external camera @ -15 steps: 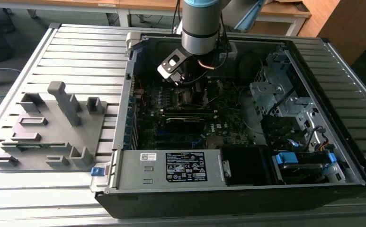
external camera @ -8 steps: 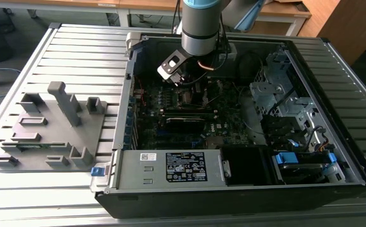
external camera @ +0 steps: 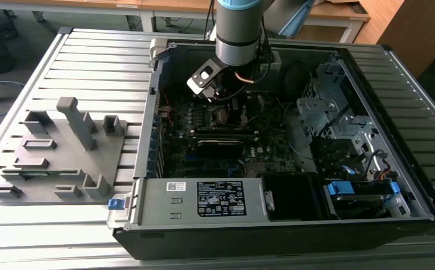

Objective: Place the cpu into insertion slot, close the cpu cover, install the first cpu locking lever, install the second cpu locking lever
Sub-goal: 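Place the cpu into insertion slot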

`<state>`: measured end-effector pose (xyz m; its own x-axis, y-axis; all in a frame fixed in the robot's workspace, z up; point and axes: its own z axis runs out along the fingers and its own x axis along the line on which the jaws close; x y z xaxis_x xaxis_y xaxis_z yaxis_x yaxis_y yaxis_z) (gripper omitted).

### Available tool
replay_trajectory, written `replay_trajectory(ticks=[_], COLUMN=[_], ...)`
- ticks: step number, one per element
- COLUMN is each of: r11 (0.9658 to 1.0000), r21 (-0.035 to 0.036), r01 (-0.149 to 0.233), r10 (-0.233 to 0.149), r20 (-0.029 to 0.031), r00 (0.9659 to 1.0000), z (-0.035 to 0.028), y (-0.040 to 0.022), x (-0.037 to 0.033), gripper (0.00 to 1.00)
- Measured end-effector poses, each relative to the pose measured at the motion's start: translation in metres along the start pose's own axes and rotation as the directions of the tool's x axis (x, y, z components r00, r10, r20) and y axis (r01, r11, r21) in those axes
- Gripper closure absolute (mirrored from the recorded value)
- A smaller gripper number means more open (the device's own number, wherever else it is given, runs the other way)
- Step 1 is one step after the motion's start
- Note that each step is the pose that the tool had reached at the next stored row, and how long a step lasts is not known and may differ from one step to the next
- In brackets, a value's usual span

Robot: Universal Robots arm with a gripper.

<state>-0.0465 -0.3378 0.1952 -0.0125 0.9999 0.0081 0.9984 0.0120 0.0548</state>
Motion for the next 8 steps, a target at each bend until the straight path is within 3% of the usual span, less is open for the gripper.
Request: replay_trajectory(ticks=[8], r11=[1.0], r21=[0.0001], r01=[0.0], r10=[0.0], r20=[0.0001], r00=[1.0], z=[0.0006], y=[-0.0001], x=[0.0001], gripper=[0.46])
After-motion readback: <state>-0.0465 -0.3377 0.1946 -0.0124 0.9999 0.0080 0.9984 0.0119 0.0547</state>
